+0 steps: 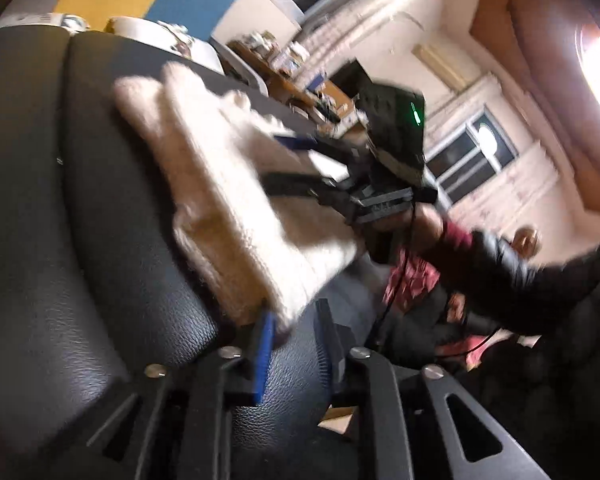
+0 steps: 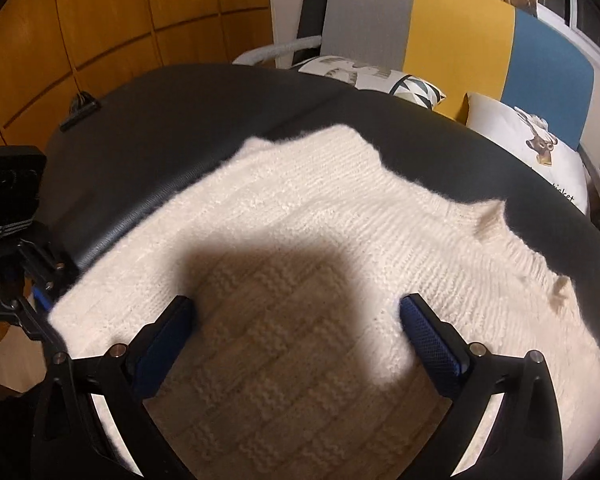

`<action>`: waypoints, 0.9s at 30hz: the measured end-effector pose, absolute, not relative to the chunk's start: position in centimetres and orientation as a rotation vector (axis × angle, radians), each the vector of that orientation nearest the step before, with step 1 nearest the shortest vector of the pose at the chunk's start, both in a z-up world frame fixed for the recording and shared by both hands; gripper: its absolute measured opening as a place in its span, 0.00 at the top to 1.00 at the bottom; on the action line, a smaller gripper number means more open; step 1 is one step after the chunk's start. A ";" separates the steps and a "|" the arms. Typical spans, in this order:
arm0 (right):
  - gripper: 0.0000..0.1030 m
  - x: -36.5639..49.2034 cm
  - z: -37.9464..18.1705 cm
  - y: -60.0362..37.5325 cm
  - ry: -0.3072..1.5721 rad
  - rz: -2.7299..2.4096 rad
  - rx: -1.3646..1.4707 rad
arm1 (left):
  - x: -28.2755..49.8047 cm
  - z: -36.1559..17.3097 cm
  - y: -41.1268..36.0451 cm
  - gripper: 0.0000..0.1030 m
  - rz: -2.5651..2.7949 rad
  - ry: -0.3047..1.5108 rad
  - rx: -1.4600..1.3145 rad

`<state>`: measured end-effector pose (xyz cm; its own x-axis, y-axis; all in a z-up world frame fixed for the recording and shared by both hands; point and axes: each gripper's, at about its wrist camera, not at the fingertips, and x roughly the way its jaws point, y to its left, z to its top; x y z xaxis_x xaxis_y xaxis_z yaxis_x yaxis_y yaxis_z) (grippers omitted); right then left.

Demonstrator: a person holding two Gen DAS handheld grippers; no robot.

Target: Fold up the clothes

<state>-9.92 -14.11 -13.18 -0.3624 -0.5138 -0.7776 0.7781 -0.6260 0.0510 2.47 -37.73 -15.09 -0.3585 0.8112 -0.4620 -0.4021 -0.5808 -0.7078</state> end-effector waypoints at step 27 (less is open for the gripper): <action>0.00 -3.2 -10.6 -2.1 0.343 -2.221 1.031 | -1.2 -11.1 -27.8 0.77 2.226 -0.339 -1.129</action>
